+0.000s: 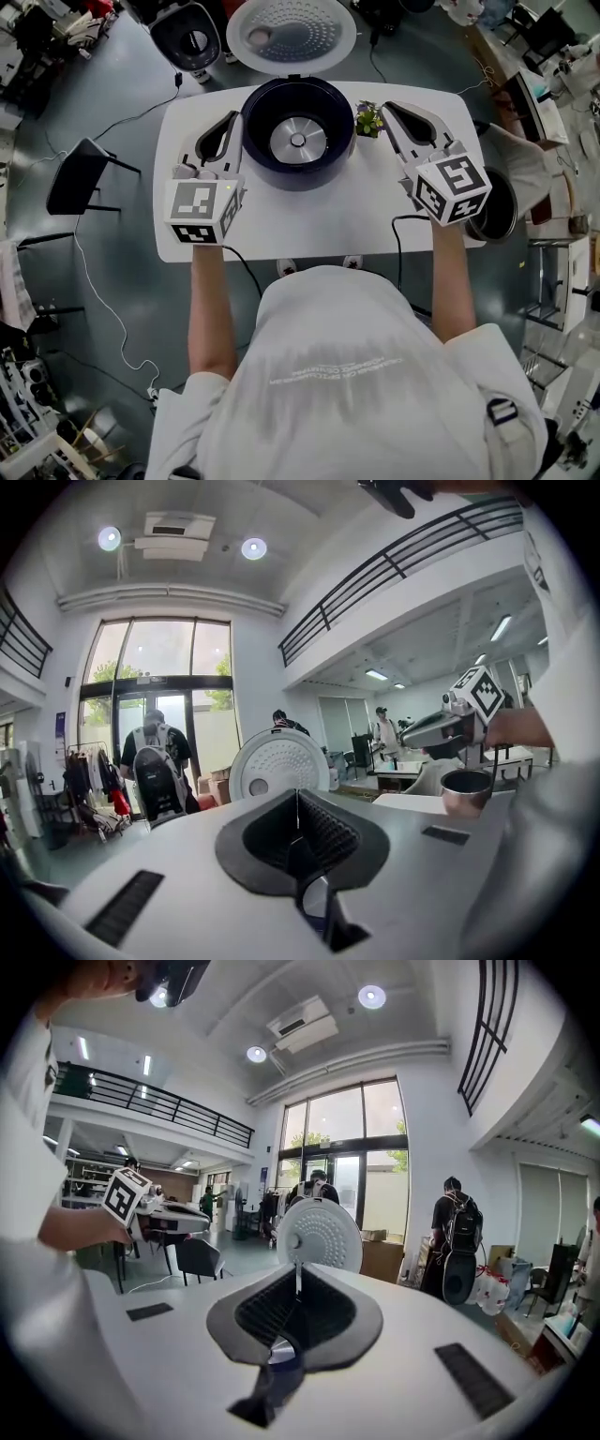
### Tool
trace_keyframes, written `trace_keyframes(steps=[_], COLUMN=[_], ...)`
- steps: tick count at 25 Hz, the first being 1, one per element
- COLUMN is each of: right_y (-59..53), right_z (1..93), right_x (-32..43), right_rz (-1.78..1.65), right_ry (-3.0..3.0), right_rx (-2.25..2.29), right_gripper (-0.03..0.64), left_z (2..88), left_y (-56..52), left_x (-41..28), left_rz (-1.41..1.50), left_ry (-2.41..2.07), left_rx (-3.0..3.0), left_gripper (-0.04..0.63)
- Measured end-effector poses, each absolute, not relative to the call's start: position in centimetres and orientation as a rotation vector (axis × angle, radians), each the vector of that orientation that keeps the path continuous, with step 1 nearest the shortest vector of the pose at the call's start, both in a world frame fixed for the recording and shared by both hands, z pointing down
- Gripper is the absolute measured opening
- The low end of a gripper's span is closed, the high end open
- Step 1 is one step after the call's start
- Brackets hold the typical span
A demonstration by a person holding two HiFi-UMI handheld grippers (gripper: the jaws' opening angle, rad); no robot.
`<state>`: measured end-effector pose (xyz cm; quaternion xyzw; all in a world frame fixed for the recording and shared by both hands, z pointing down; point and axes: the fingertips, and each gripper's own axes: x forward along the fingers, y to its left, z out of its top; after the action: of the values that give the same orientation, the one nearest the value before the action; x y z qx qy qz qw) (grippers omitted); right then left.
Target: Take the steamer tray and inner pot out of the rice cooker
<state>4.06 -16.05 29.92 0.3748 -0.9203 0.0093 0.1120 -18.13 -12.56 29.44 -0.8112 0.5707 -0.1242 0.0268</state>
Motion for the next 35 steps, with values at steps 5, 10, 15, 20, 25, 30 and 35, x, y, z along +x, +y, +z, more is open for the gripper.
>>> trace_keyframes(steps=[5,10,15,20,25,30,35], right_y=[-16.7,-16.9,-16.6,-16.3,-16.6,-16.7,-16.8], right_z=[29.5,28.4,28.2,28.4,29.1,29.5,29.6], right_x=[3.3,2.8,2.5,2.1,2.3,2.6,2.7], right_rz=[0.017,-0.014,-0.047,-0.047,-0.020,-0.008,0.000], right_ry=[-2.725,-2.750,-2.749,-2.753,-2.750,-2.744,-2.745], right_rx=[1.090,1.080,1.070,1.050,1.050,1.053,1.052], right_gripper=[0.038,0.032,0.026,0.026,0.026,0.026,0.026], left_z=[28.6,27.7,27.6,27.6,28.2,28.7,28.8], left_y=[-12.7,-12.7,-12.4,-12.2,-12.4,-12.4,-12.6], left_x=[-17.8,-16.9,-16.5,-16.4,-16.3,-16.2,-16.0], left_rz=[-0.374,-0.390,-0.407,-0.420,-0.432,-0.430,-0.426], left_ry=[1.736,1.686,1.658,1.640,1.640,1.640,1.634], left_rx=[-2.498,-2.504,-2.500,-2.494,-2.507,-2.527,-2.534], left_gripper=[0.018,0.018,0.018,0.018,0.018,0.018,0.018])
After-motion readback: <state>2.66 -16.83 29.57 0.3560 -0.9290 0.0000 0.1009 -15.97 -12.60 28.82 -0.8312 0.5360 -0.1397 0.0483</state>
